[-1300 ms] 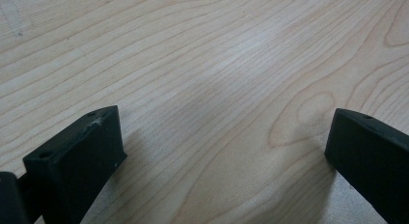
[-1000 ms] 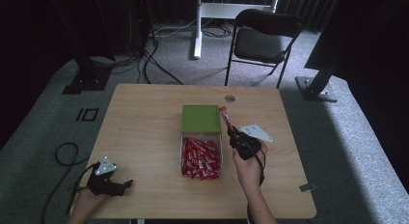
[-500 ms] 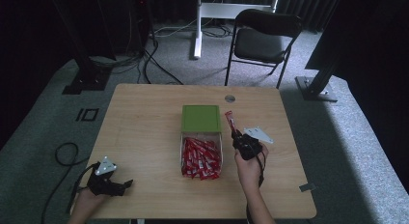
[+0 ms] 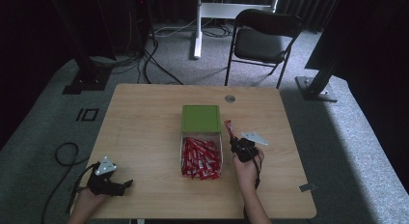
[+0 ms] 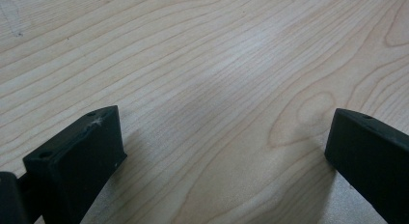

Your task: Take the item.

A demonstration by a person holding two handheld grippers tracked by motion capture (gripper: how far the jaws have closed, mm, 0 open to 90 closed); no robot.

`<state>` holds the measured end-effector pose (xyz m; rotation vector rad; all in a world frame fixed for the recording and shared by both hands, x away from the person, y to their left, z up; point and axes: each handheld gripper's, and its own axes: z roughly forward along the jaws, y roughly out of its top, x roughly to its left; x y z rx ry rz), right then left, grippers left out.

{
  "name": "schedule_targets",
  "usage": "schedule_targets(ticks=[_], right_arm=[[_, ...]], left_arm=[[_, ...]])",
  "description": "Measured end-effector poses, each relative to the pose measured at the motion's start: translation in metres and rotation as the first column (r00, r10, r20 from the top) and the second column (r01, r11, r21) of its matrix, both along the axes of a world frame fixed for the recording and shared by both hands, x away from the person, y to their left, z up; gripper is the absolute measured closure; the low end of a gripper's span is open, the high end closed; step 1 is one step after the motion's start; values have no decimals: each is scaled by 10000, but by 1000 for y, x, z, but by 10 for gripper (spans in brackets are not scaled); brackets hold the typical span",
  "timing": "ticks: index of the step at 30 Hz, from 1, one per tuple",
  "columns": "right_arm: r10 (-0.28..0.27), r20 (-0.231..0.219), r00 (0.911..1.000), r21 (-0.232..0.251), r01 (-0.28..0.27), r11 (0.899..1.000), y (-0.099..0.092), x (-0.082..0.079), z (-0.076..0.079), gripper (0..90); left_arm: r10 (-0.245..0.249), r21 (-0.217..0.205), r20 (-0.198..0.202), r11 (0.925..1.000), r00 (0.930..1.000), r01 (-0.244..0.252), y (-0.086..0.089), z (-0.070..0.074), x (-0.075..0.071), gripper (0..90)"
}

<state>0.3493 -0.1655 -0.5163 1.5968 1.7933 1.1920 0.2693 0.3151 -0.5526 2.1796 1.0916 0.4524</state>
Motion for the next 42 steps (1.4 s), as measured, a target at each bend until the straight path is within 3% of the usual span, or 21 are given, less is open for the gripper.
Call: schedule_targets(ticks=[17, 24, 33, 42], right_arm=[[-342, -1289, 9911, 81, 355, 9993, -4, 14, -39, 821], [-302, -1449, 9890, 45, 312, 9995, -2, 16, -38, 811], [71, -1588, 9873, 210, -38, 9998, 3, 14, -36, 689], [291, -1386, 9899, -121, -311, 9994, -3, 7, -28, 582]], left_arm=[[-2, 1, 2, 10000, 10000, 2, 0, 0, 0, 8], [12, -10, -4, 10000, 10000, -12, 0, 0, 0, 8], [2, 4, -5, 10000, 10000, -2, 0, 0, 0, 8], [3, -3, 0, 10000, 10000, -3, 0, 0, 0, 8]])
